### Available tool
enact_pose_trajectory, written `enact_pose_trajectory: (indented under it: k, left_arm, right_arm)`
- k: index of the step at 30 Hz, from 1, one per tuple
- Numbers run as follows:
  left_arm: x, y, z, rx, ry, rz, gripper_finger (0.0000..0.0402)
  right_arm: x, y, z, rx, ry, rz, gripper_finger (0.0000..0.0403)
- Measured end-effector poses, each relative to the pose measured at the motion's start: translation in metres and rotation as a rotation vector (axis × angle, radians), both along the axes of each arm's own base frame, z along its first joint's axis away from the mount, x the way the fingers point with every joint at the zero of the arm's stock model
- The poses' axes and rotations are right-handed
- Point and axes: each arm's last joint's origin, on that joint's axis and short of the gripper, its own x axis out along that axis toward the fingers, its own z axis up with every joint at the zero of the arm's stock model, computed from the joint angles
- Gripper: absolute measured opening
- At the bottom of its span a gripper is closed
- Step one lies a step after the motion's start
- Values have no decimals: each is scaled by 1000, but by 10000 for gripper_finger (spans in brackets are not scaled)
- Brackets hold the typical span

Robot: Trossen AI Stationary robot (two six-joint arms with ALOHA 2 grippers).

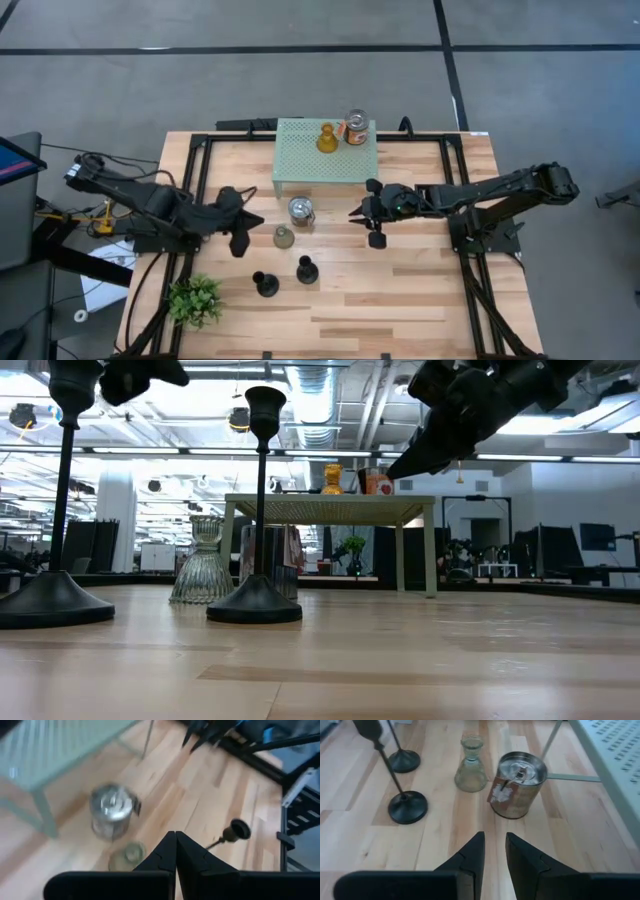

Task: Pick & Place candle stick holders
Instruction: Put the left black holder on the shelf

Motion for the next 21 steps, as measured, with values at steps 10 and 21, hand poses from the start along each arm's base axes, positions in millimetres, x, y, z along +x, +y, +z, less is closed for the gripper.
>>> enact_pose_trajectory:
  k: [10, 21]
  left_arm:
    - [41, -27, 8, -218, 324, 24, 2]
    - [61, -39, 40, -360, 604, 34, 2]
  right_arm:
    - [-2, -5, -2, -120, 31, -139, 69]
    - [-3, -6, -3, -112, 45, -154, 69]
